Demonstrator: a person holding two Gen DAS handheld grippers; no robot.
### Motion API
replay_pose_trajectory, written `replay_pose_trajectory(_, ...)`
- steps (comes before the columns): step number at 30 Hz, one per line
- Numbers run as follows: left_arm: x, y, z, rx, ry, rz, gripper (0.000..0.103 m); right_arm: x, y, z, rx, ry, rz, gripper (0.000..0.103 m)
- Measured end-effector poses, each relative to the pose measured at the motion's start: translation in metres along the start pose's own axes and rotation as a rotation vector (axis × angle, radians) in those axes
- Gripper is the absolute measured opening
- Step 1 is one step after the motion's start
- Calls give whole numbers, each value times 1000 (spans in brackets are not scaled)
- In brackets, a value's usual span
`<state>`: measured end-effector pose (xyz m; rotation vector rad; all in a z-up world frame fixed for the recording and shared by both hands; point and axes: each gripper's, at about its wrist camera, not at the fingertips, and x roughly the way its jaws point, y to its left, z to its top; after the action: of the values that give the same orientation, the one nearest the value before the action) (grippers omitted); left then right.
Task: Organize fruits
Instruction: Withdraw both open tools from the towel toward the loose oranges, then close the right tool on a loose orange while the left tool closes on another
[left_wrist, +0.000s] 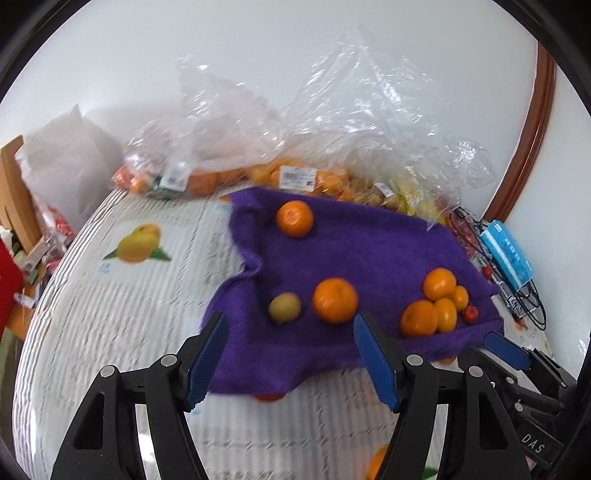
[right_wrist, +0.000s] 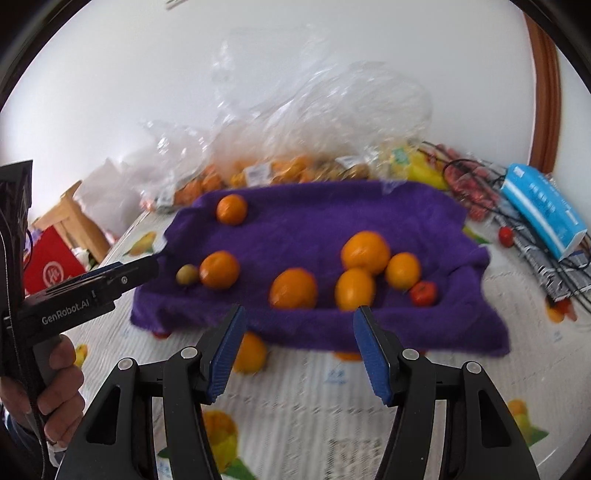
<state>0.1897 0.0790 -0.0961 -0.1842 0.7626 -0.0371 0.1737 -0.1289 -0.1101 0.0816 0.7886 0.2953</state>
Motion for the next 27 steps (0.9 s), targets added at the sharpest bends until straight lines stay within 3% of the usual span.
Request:
replay_pose_trajectory(5, -8, 22, -19, -6, 32, 31, 68, 15, 28, -16, -40, 33, 23, 60)
replay_pose_trajectory(9, -16, 38, -31, -3, 45, 46, 68, 30, 40, -19, -55, 68, 10, 49)
replay_pose_trajectory(14, -15, 50, -41, -9, 74, 41, 68, 51, 45, -23, -50, 110, -2, 44)
replay_pose_trajectory(16, -14, 51, -44, -4, 80, 40, 68, 56, 46, -24, -47, 121, -16, 35)
replay_pose_trajectory(21, -12, 43, -53, 15, 103, -5, 68, 38, 45, -23, -52, 74, -21, 35)
replay_pose_trajectory(27, -20, 9, -57, 52, 93, -145, 68, -7, 12, -24, -23, 17, -80, 35)
